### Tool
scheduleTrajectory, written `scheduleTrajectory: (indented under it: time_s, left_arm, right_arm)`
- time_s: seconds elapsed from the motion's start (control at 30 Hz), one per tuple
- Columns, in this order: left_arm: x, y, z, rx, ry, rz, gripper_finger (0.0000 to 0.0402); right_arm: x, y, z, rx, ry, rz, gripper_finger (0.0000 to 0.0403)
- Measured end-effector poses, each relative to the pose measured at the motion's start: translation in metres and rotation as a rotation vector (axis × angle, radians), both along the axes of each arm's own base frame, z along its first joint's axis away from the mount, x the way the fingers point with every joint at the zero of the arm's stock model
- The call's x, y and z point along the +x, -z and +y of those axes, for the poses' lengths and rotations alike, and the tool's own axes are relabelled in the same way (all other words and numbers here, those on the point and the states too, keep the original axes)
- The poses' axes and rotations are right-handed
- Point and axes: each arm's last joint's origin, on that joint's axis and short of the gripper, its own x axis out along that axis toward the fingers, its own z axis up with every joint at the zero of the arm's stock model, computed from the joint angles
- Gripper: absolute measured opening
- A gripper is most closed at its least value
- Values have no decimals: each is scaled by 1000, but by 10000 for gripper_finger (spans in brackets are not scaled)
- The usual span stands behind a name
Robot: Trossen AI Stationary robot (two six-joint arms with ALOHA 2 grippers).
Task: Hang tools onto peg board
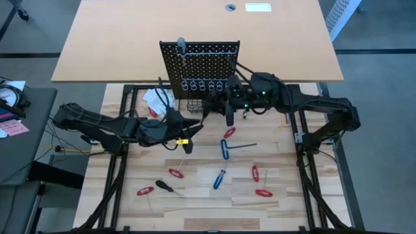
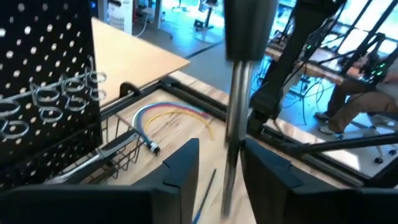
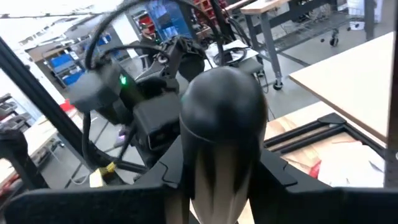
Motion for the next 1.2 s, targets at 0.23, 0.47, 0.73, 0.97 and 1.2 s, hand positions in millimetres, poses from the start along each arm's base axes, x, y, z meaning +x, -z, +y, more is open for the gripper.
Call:
scheduleTrajectory:
  time_s: [0.23,0.47,0.73,0.97,1.2]
  left_arm:
    - [9,9,6,8,42,47,110]
    - [18,18,8,3,61,84,45]
    - [16,16,11,4,42,73,5]
    - [12,7,26,12,-11,46,3]
    - [13,-9,47,62,-66,5,2]
  right_arm:
    - [-2,0,0,-14,-9,24,102]
    - [-2,-1,0,-17,-9,21,102]
    - [-2,-1,-2,-17,0,16,106]
    - [-8,-6,-13,-3,29,-1,246]
    - [-26,-20,-18,-13,76,-40,292]
